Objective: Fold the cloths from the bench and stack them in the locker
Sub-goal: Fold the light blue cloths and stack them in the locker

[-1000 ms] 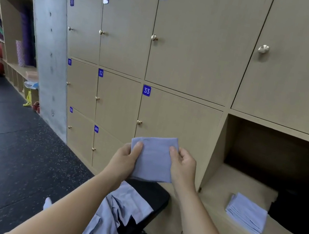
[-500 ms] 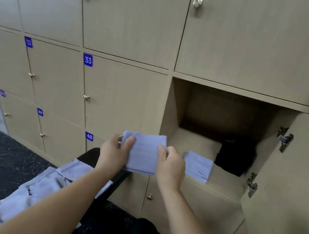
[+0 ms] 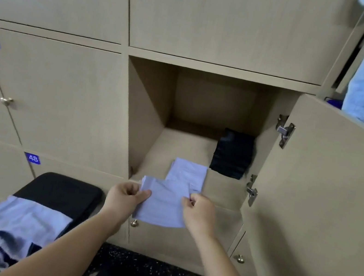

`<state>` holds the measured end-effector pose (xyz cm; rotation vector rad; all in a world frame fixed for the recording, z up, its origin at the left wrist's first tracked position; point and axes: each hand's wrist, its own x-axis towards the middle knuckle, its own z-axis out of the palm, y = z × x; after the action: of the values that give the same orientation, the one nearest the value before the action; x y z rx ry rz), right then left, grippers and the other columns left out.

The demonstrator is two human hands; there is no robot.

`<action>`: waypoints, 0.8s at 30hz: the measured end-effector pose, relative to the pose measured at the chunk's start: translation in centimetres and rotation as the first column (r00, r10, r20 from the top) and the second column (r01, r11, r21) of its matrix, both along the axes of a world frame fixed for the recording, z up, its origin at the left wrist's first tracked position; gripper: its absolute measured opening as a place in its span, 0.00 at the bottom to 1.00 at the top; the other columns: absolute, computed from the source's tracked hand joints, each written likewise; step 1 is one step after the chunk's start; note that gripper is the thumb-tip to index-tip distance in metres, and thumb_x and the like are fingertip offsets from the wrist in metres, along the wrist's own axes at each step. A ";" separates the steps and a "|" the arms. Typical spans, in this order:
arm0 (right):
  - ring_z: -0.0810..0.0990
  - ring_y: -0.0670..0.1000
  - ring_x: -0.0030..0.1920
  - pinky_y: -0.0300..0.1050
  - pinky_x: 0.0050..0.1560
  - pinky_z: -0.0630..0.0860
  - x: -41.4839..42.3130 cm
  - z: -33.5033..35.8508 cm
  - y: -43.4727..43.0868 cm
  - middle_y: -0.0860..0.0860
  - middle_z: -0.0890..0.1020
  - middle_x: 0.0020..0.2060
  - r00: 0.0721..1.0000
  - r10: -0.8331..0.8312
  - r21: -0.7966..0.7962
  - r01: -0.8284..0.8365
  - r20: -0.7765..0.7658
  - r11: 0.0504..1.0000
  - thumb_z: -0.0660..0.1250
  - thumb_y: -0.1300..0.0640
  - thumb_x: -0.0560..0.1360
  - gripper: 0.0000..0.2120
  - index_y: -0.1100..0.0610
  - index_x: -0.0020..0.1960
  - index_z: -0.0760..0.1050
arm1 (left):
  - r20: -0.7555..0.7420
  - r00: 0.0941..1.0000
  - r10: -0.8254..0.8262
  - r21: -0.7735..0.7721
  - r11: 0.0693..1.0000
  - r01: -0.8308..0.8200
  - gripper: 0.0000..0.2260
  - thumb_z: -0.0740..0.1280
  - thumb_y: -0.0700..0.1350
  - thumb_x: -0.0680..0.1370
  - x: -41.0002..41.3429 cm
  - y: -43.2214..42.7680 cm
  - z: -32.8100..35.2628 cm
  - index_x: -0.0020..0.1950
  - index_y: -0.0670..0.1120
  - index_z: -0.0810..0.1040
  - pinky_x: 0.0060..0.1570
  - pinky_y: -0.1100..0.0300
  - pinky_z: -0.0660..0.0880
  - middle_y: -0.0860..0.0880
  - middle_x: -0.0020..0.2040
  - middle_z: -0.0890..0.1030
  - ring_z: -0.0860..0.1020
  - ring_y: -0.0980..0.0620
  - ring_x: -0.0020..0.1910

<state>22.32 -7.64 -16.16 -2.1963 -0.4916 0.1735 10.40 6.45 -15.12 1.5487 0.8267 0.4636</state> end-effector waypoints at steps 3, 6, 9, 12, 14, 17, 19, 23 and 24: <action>0.72 0.54 0.34 0.46 0.31 0.62 2.4 -0.7 -0.3 0.52 0.74 0.30 1.000 -0.014 -0.023 0.013 -0.028 1.000 0.64 0.54 0.76 0.12 0.60 0.36 0.72 | -0.017 1.000 -0.001 -0.037 0.999 0.000 0.14 0.72 0.41 0.75 3.0 0.3 -0.9 0.33 0.42 0.72 0.39 0.56 0.70 0.45 0.33 0.77 0.75 0.49 0.34; 0.69 0.52 0.31 0.46 0.32 0.61 5.0 -0.9 0.1 0.51 0.71 0.27 0.998 -0.058 0.015 0.059 -0.028 0.998 0.66 0.55 0.74 0.12 0.60 0.34 0.73 | -0.005 1.000 -0.018 -0.097 0.995 0.018 0.12 0.69 0.37 0.77 6.3 1.5 -1.4 0.34 0.43 0.73 0.44 0.55 0.73 0.46 0.36 0.80 0.77 0.48 0.38; 0.67 0.51 0.30 0.47 0.30 0.60 7.9 -1.0 1.1 0.50 0.69 0.25 0.995 -0.095 0.029 0.095 -0.010 0.995 0.67 0.56 0.74 0.15 0.58 0.31 0.68 | -0.005 0.997 -0.079 -0.080 0.994 0.079 0.07 0.66 0.34 0.78 9.8 2.7 -1.7 0.42 0.40 0.82 0.50 0.52 0.77 0.47 0.43 0.85 0.80 0.47 0.44; 0.72 0.53 0.33 0.47 0.32 0.62 10.9 -1.3 2.4 0.52 0.73 0.28 0.993 -0.114 0.018 0.114 0.015 0.993 0.67 0.55 0.74 0.13 0.59 0.33 0.73 | 0.031 0.996 -0.081 -0.050 0.995 0.083 0.12 0.65 0.32 0.78 13.3 3.6 -1.5 0.42 0.47 0.83 0.44 0.61 0.77 0.56 0.40 0.84 0.81 0.52 0.43; 0.76 0.56 0.36 0.48 0.34 0.65 12.9 -1.5 3.2 0.56 0.77 0.31 0.992 -0.122 0.011 0.122 0.017 0.992 0.68 0.55 0.74 0.13 0.63 0.36 0.76 | 0.050 0.995 -0.089 -0.052 0.994 0.091 0.10 0.66 0.32 0.78 15.5 4.6 -1.6 0.45 0.44 0.84 0.44 0.62 0.78 0.50 0.44 0.85 0.81 0.50 0.45; 0.80 0.59 0.43 0.49 0.40 0.74 15.5 -1.9 4.4 0.60 0.83 0.39 0.991 -0.137 0.045 0.137 -0.005 0.990 0.69 0.55 0.74 0.12 0.65 0.43 0.79 | 0.037 0.994 -0.103 -0.031 0.994 0.104 0.06 0.67 0.33 0.78 18.4 6.2 -2.0 0.50 0.38 0.83 0.36 0.66 0.78 0.45 0.44 0.84 0.81 0.49 0.41; 0.80 0.59 0.44 0.50 0.42 0.74 16.9 -2.4 5.1 0.60 0.83 0.41 0.990 -0.138 0.050 0.138 0.005 0.989 0.69 0.55 0.74 0.11 0.65 0.43 0.80 | 0.035 0.995 -0.098 -0.032 0.995 0.099 0.05 0.68 0.34 0.78 19.8 6.9 -2.3 0.50 0.37 0.82 0.33 0.68 0.77 0.46 0.42 0.84 0.81 0.51 0.38; 0.80 0.58 0.44 0.50 0.43 0.75 18.5 -3.8 6.1 0.59 0.83 0.41 0.991 -0.136 0.048 0.136 -0.009 0.990 0.70 0.55 0.74 0.11 0.64 0.43 0.80 | 0.034 0.993 -0.110 -0.060 0.992 0.112 0.04 0.67 0.34 0.78 21.3 7.7 -3.3 0.48 0.38 0.82 0.29 0.68 0.76 0.46 0.40 0.84 0.82 0.56 0.31; 0.80 0.58 0.44 0.49 0.43 0.75 18.7 -4.1 6.1 0.58 0.84 0.41 0.991 -0.133 0.049 0.133 -0.019 0.990 0.70 0.54 0.75 0.11 0.63 0.44 0.81 | 0.035 0.993 -0.113 -0.065 0.991 0.115 0.04 0.67 0.33 0.78 21.5 7.9 -3.6 0.48 0.38 0.82 0.28 0.68 0.76 0.46 0.40 0.84 0.81 0.58 0.30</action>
<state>41.06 -1.52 -20.29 -2.1686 -0.3360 0.1051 31.87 14.36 -18.75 1.5141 0.7187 0.3717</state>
